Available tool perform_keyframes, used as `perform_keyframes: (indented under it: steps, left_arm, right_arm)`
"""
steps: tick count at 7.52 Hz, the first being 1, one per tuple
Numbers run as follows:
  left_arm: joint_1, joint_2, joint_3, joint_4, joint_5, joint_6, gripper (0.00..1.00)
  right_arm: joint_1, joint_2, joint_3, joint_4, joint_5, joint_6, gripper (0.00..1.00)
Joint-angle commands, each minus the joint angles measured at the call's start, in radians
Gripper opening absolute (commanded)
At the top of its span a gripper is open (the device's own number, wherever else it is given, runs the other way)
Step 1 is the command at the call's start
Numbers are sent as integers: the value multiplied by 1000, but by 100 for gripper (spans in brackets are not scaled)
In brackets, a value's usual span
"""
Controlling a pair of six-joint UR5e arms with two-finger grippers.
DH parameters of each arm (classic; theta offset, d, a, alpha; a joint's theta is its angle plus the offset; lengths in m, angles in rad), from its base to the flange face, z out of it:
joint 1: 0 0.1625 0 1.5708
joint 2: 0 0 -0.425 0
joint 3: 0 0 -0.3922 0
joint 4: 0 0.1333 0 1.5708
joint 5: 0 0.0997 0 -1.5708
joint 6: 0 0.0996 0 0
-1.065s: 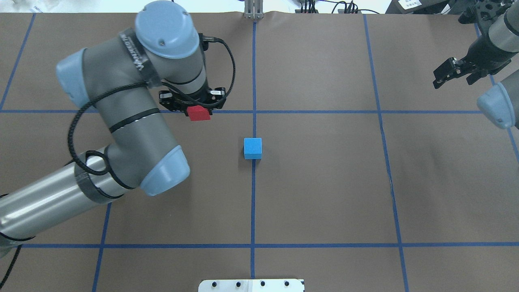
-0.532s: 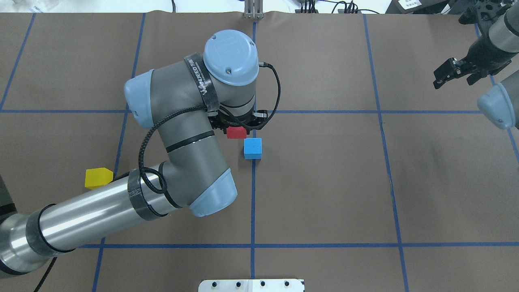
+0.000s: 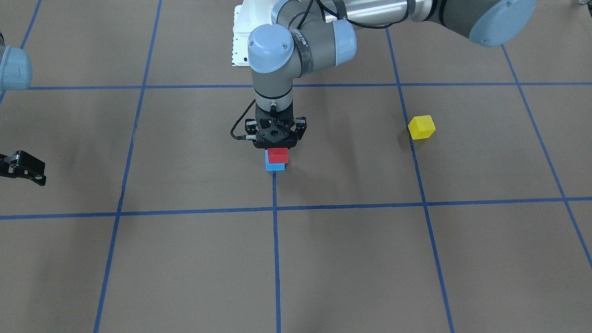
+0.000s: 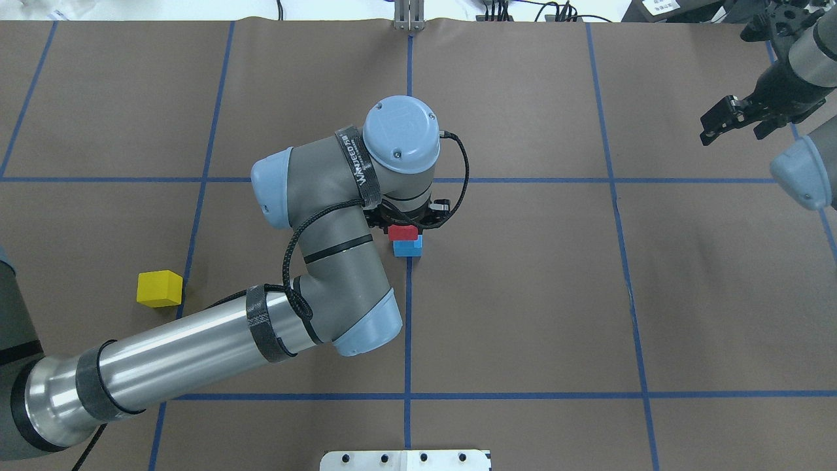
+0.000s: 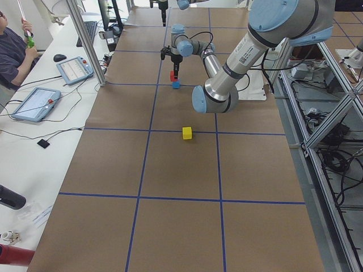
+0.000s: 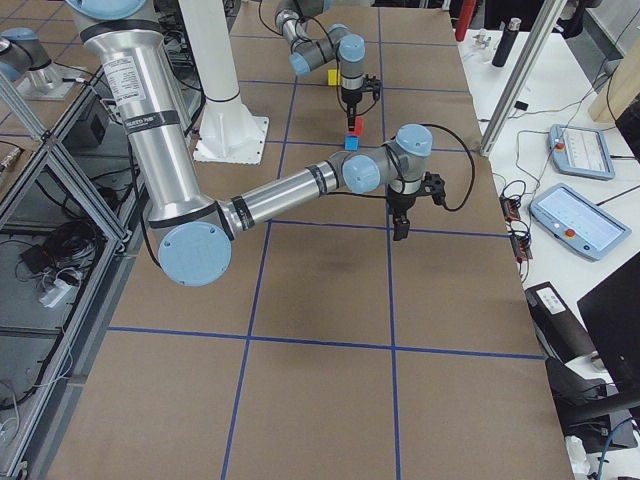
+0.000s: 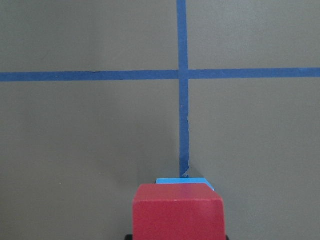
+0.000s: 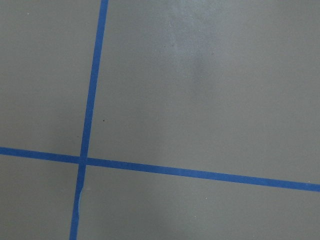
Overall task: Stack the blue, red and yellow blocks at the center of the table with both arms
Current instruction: 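Carry the red cube with the left gripper above the blue cube, then lower the red cube onto the blue cube and open the left gripper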
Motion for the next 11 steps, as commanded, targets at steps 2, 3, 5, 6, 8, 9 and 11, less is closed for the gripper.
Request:
perform_keyframes:
  steps: [2,3,5,6,8,9,11]
  left_arm:
    - [2,2,3,-5,-2,0,0]
    - [5,2,3,-7,-2,2,0]
    - [5,-1,0,-7,-6,2,3]
    - [5,-1,0,-7,-8,0,17]
    - [5,4,2,-7,-8,0,82]
    - [8,5,2,-7,-6,-4,99]
    - [12,4,-3,-10,-5,-42,99]
  right_arm:
    - [0,-1,-1,0,0,-2,100]
    - [0,-1,-2,0,0,0,100]
    - [0,-1,-1,0,1,0,100]
    - [0,-1,-1,0,1,0,100]
    - [0,-1,-1,0,1,0,100]
    - [0,-1,-1,0,1,0,100]
    - [0,0,-1,0,1,0,100]
